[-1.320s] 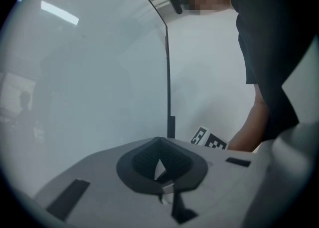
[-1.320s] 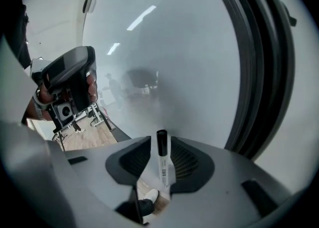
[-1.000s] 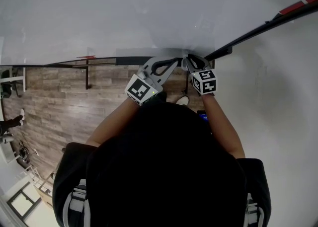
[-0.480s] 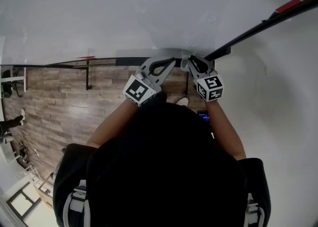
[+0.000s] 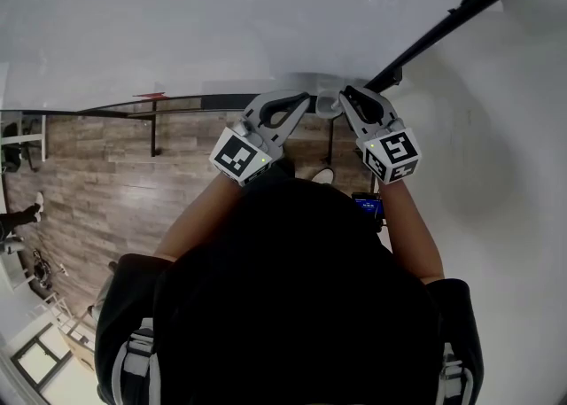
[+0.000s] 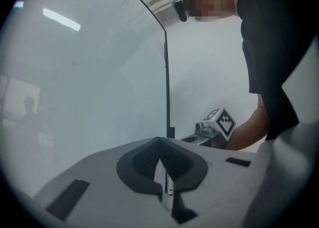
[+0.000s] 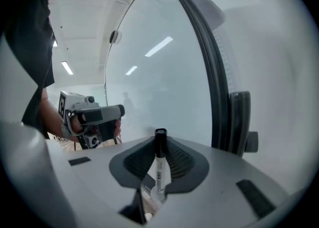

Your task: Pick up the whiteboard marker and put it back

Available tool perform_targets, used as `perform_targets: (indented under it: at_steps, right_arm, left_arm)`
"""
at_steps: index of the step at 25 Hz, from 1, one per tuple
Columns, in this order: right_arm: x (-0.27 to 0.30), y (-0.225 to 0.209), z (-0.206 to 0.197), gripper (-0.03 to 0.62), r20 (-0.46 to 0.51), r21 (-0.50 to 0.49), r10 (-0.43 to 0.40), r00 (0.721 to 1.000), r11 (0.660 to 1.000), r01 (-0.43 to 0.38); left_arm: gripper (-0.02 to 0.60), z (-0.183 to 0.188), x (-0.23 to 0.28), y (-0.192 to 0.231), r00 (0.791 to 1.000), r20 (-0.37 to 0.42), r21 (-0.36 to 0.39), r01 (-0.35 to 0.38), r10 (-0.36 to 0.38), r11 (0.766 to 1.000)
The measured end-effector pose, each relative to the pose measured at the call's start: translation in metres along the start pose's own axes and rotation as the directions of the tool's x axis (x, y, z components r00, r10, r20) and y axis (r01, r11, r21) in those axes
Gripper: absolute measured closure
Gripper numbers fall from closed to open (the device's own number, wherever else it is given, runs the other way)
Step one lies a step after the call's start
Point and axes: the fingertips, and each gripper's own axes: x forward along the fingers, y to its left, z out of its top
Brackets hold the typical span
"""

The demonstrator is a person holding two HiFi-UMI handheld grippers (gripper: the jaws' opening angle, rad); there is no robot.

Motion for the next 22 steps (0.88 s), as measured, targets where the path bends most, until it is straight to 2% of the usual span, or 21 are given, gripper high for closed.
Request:
perform_targets:
  at_steps: [4,9,14,22]
  right_arm:
    - [-0.013,0.012,0.022,0.533,0.026,-0.01,0.043,0.999,0.999,-0.043]
    - [-0.025,0.026,0.042,0.533,0.059,-0.053,0.072,0.996,0.996,-0.069]
    - [-0.049,0.04,0.062,0.533,0.088,-0.099,0.103,0.991,0.991,-0.094]
    - [-0.079,0.051,0.069,0.533,0.129,-0.122,0.148,0.98,0.984,-0.133]
  left_arm:
    - [0.578,0.016,-0.002,-0.016,1.0,0.007,0.056,0.002,-0.002,0.998]
    - [0.578,0.03,-0.007,-0.022,1.0,0.028,0.032,-0.012,0.011,0.999]
    - [0.578,0.035,-0.008,-0.032,1.0,0.026,0.04,-0.019,0.018,0.999]
    - [0.578,0.04,-0.012,-0.058,1.0,0.024,0.045,-0.01,0.008,0.999]
